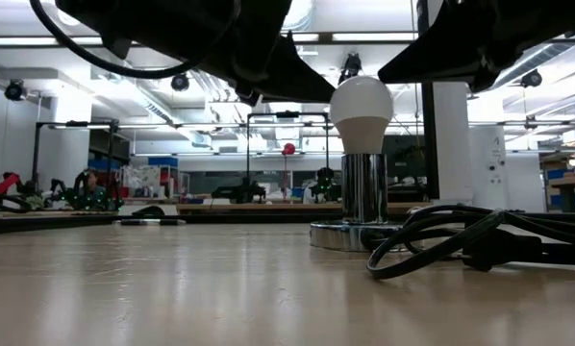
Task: Screw lightbulb
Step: Remove the lightbulb from the lamp
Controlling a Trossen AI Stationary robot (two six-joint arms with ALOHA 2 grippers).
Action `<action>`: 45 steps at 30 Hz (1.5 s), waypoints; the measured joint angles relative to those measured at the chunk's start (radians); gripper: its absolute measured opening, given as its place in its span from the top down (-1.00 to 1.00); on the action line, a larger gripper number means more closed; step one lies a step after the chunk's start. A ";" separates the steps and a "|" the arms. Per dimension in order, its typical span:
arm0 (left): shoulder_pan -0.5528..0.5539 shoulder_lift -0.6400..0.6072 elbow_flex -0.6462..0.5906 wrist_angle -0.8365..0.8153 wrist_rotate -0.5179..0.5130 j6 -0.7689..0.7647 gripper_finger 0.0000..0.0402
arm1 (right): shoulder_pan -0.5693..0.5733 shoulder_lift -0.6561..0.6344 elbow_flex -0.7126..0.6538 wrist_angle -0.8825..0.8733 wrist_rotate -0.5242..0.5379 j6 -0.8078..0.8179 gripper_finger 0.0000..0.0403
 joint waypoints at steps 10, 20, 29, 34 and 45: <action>-0.039 -0.003 0.004 -0.008 0.088 -0.002 1.00 | -0.016 0.000 -0.003 -0.018 0.077 -0.004 1.00; -0.047 -0.023 0.002 -0.012 0.011 0.002 1.00 | -0.024 -0.029 0.002 -0.026 0.052 -0.047 1.00; -0.023 -0.018 0.003 -0.008 -0.193 -0.002 1.00 | -0.004 -0.082 0.007 -0.011 0.002 -0.061 1.00; -0.015 0.000 0.002 -0.006 -0.114 -0.020 1.00 | -0.005 -0.046 0.007 0.018 -0.032 -0.049 1.00; -0.033 -0.002 0.002 -0.011 -0.038 0.004 1.00 | -0.035 -0.010 0.006 0.024 -0.021 -0.037 1.00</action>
